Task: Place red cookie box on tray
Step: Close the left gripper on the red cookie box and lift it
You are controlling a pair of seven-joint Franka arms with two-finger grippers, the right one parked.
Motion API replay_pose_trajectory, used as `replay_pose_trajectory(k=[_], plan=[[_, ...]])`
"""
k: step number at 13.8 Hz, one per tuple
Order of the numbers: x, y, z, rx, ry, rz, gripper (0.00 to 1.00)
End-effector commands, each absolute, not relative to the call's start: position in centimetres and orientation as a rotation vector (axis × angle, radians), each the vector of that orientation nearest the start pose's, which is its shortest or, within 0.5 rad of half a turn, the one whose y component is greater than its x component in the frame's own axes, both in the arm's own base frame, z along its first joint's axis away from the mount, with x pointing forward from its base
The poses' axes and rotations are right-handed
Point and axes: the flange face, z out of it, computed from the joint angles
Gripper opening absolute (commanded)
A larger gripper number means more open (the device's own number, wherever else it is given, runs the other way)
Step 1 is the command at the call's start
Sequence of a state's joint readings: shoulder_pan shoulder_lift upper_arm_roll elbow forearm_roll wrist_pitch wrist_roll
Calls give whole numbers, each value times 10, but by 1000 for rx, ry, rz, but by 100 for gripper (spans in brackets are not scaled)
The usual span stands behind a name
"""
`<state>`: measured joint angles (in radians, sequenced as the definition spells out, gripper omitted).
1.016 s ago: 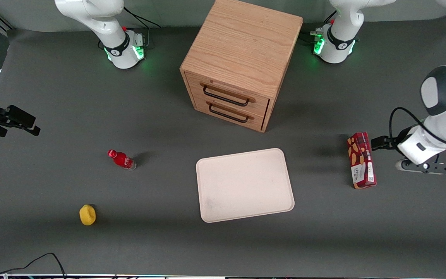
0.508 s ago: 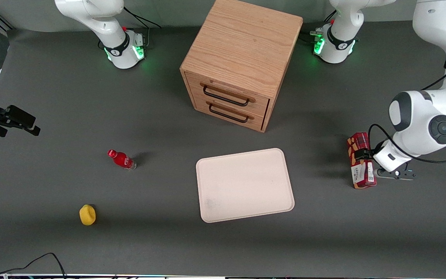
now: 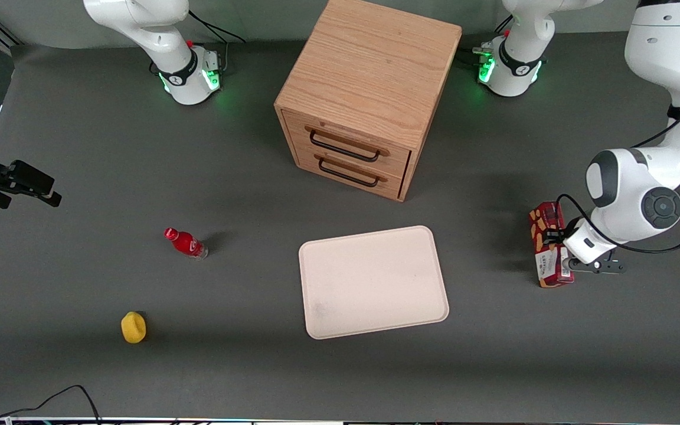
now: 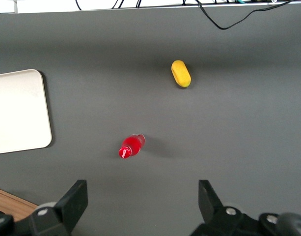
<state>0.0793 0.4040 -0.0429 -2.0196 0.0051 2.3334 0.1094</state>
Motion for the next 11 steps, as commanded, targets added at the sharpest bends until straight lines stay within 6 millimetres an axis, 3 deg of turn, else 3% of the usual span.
replay_pose_trajectory(k=[1,3,5,7,11], plan=[[594,21,250,-3155,126,124,0],[601,17,260,-3156,124,114,0],[617,4,286,-3163,77,122,0],[637,-31,318,-3160,54,126,0],[666,-102,348,-3153,-65,134,0]])
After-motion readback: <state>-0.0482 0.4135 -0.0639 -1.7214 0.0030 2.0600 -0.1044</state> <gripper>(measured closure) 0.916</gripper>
